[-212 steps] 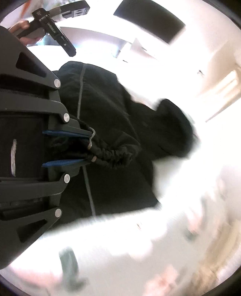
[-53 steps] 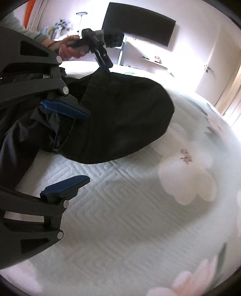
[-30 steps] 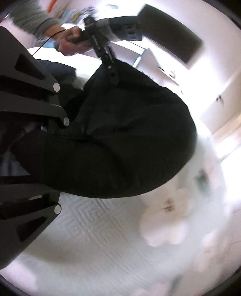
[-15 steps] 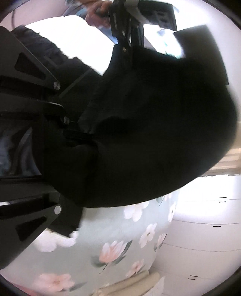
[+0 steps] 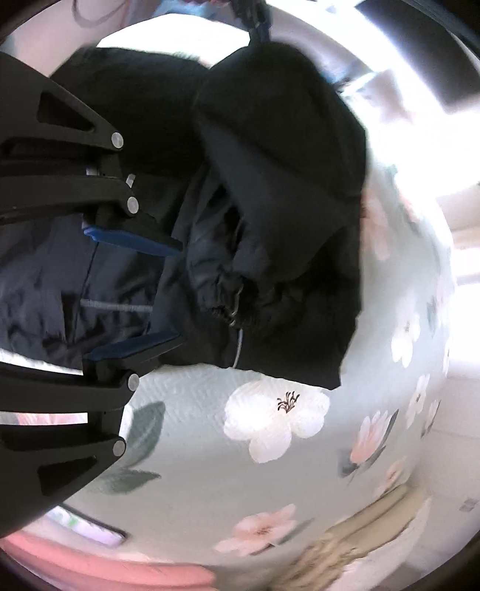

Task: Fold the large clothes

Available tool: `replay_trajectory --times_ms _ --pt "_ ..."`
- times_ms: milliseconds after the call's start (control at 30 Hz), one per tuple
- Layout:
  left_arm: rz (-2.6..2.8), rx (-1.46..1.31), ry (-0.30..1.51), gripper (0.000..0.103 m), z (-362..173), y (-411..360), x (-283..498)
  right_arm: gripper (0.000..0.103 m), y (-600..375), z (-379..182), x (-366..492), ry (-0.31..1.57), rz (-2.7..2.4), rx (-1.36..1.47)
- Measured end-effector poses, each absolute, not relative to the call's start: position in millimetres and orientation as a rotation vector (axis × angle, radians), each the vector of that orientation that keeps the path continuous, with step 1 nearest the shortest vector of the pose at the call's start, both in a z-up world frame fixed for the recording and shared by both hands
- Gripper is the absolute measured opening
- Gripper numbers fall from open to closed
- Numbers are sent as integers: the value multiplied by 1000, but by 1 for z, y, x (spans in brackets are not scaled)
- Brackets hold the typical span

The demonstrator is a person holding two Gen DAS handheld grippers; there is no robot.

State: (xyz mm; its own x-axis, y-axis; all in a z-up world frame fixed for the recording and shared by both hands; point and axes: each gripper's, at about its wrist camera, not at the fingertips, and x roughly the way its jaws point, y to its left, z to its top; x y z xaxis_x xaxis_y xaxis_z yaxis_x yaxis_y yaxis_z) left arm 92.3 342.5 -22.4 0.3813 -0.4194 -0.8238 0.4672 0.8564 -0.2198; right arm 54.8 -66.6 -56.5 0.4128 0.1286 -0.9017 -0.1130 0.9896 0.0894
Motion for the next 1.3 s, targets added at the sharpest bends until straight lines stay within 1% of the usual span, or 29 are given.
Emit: replay_trajectory --times_ms 67,167,200,233,300,433,467,500,533,567,600,633,700,767,833,900,967,1067,1167,1200,1233,1267,1300 --pt "-619 47 979 39 0 319 106 48 -73 -37 63 1100 178 89" --pt "-678 45 934 39 20 287 128 52 -56 -16 82 1048 253 204" --pt "-686 51 927 39 20 280 132 60 -51 -14 87 1049 252 223" --pt "-695 60 922 39 19 271 138 71 -46 -17 94 1053 239 239" --pt "-714 42 945 40 8 260 149 77 -43 -29 101 1071 222 299" --pt "-751 20 1010 39 -24 246 153 78 -63 -75 111 1140 236 592" --pt "-745 34 1038 39 -38 239 152 78 -70 -94 116 1158 242 707" --pt "-733 42 1073 39 -50 238 151 75 -74 -108 122 1176 255 783" --pt "-724 50 1106 39 -63 233 148 41 -75 -124 127 1189 299 886" --pt "-713 55 1150 39 -76 234 147 19 -75 -129 131 1189 330 934" --pt "-714 51 1175 38 -83 235 144 12 -75 -133 133 1197 327 945" --pt "-731 19 1210 36 -92 237 139 12 -77 -126 131 1171 299 912" --pt "-796 -34 1241 36 -98 235 126 12 -76 -97 122 1106 274 801" --pt "-813 3 1222 36 -98 225 112 11 -74 -67 114 1049 218 632" --pt "-791 31 1221 36 -106 214 108 11 -73 -55 112 1042 185 532" --pt "-768 26 1240 36 -120 211 108 11 -77 -73 117 1088 161 503" --pt "-760 19 1269 36 -139 212 107 11 -83 -112 126 1165 128 484" --pt "-773 -28 1270 35 -146 217 107 10 -102 -166 123 1236 139 625" --pt "-782 -46 1269 35 -140 223 107 9 -101 -163 122 1226 143 616" --pt "-778 -42 1267 35 -136 224 106 11 -101 -157 120 1229 146 602" --pt "-772 -32 1261 35 -129 226 104 18 -101 -150 118 1235 142 579" --pt "-765 -17 1251 35 -120 225 104 22 -99 -143 118 1240 139 555" --pt "-758 1 1235 35 -111 226 102 35 -98 -134 116 1246 126 524"
